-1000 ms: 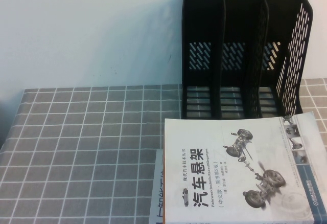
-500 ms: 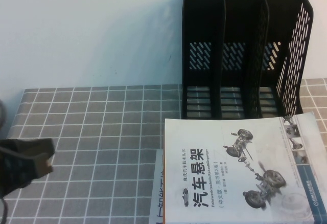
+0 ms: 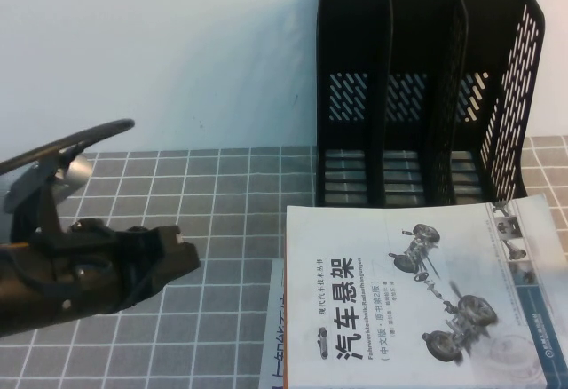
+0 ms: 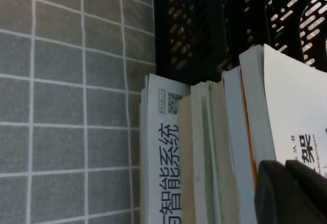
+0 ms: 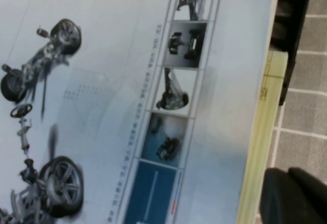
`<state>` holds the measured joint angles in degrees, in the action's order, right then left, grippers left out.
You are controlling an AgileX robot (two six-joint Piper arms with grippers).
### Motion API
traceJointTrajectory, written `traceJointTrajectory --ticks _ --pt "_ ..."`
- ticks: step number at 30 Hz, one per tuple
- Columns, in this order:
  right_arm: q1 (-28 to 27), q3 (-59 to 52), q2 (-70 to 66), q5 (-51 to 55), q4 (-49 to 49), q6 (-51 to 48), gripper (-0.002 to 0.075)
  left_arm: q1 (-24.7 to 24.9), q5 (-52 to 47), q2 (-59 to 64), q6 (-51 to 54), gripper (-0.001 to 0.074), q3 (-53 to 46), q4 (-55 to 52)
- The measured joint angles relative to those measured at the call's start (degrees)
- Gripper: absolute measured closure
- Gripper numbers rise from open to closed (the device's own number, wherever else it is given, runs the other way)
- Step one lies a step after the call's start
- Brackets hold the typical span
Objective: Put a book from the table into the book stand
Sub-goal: Push book with right arm
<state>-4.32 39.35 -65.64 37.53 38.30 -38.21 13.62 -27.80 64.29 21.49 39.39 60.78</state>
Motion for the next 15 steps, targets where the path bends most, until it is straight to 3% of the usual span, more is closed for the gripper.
traceJointTrajectory --ticks 8,13,15 --pt "0.3 0.0 -3.6 -0.3 2.2 -1.4 0.0729 0.0 2.3 4.0 7.9 0.0738 0.0 10.8" --pt "4.3 0.0 -4.2 -2.4 2.7 -1.8 0.0729 0.0 2.5 5.4 11.9 0.0734 0.0 17.5" --pt "7.1 0.0 -4.2 -3.5 3.0 -1.8 0.0729 0.0 1.4 5.6 14.9 0.0699 0.0 21.5"
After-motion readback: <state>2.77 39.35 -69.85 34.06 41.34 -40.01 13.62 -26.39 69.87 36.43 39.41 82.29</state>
